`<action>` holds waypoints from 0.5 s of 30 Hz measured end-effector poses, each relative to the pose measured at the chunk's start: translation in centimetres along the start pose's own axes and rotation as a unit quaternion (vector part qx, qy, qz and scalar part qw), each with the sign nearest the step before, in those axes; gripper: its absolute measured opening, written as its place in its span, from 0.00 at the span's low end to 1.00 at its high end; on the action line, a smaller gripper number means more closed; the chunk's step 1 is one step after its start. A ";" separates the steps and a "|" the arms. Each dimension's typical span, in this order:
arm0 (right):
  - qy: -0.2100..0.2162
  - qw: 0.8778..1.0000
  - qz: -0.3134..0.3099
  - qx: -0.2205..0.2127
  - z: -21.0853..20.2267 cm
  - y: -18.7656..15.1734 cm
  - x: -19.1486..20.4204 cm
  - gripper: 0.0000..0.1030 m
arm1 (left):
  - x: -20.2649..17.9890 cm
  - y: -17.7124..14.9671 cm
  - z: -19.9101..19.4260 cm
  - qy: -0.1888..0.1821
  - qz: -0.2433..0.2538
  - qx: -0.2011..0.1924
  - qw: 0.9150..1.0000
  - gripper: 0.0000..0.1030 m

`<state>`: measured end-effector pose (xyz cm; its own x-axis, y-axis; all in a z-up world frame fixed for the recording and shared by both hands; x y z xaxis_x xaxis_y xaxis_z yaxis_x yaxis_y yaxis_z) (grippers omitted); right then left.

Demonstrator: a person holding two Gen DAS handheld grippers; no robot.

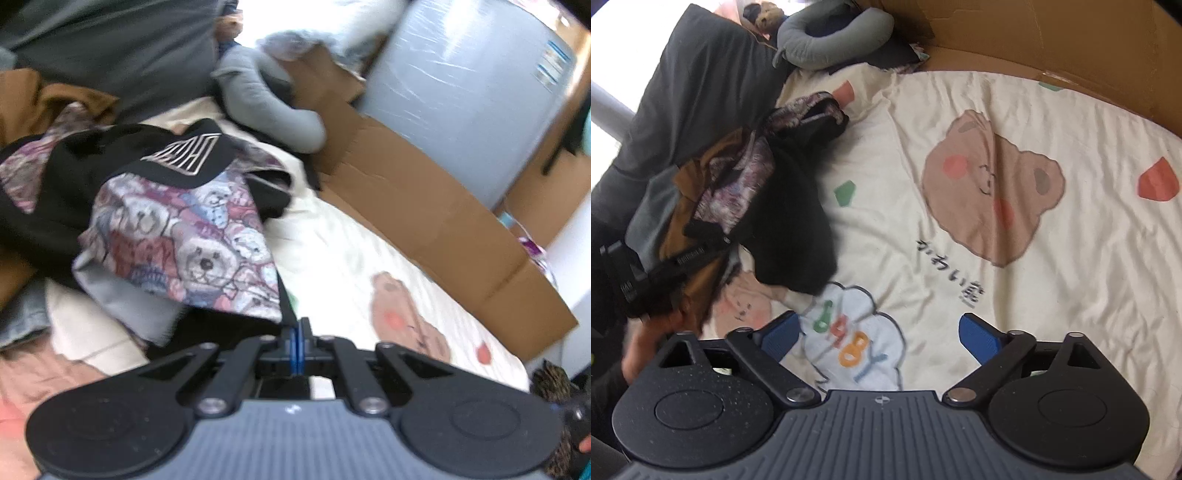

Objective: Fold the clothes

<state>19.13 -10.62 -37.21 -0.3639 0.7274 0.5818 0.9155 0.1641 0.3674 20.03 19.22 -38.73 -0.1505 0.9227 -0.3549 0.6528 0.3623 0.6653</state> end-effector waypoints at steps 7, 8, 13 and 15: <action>0.041 0.999 0.028 -0.005 1.0 1.2 1.5 0.83 | -3.8 -1.7 0.4 -0.039 0.044 0.018 0.998 0.01; 0.046 0.998 0.033 -0.004 1.3 1.3 1.7 0.81 | -4.4 -1.9 0.4 -0.042 0.057 0.019 0.997 0.01; 0.077 0.995 0.058 0.003 3.4 2.9 3.2 0.75 | -6.6 -3.3 0.1 -0.059 0.106 0.028 0.992 0.01; 0.084 0.995 0.060 0.006 4.3 3.8 3.9 0.74 | -7.4 -3.7 -0.1 -0.063 0.128 0.026 0.989 0.01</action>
<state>21.90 -4.28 -36.62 -0.2754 0.6202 0.7345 0.9553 0.0914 0.2810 18.65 11.10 -38.52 0.1173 0.9583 -0.2607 0.6954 0.1081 0.7104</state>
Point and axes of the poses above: each gripper's, at about its wrist camera, not at the fingertips, and z roughly the way its jaws point, x to its left, y to its top, the point moved 8 cm from there along z, roughly the way its jaws point, and after that the axes turned 5 degrees about y, right-handed, at the moved point
